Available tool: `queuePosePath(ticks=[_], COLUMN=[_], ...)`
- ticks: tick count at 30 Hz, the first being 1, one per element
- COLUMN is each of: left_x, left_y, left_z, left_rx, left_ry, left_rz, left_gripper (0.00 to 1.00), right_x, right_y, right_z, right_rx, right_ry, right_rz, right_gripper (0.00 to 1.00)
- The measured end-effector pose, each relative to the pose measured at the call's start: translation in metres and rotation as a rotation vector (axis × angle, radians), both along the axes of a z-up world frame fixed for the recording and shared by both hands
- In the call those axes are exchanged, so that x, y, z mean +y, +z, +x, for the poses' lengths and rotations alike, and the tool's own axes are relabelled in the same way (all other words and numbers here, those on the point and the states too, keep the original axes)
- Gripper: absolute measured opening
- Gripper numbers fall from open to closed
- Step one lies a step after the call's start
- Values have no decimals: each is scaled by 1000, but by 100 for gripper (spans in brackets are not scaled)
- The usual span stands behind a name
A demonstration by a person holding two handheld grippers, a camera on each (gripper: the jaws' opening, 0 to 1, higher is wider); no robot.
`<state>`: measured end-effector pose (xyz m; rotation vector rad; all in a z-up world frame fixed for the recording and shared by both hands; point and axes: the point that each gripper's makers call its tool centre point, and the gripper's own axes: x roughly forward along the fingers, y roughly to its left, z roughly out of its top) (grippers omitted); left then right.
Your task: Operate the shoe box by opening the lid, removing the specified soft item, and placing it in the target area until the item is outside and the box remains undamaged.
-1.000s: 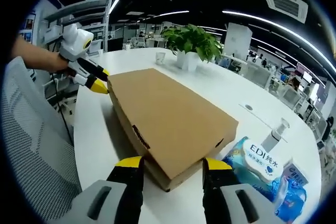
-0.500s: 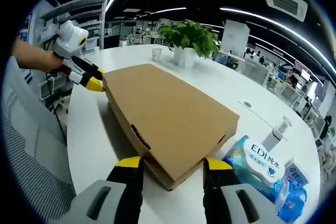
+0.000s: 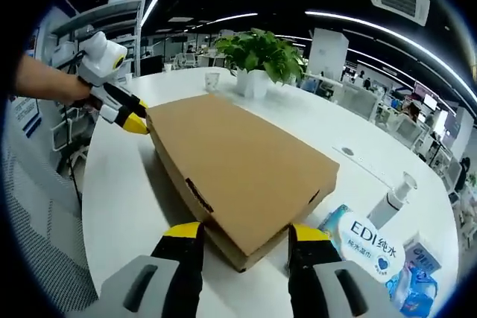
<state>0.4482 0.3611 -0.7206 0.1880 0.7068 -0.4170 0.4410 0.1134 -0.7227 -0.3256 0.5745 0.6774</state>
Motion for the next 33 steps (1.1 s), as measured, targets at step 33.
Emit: queuePosePath(ticks=[33], left_x=[-7], left_y=[1], left_z=[54], left_rx=[16], left_ry=[-20], left_rz=[7], left_gripper=[30], right_x=[-6], right_y=[0], right_z=[51], right_rx=[24], right_ry=[-18], right_rz=[-20], right_gripper=[43])
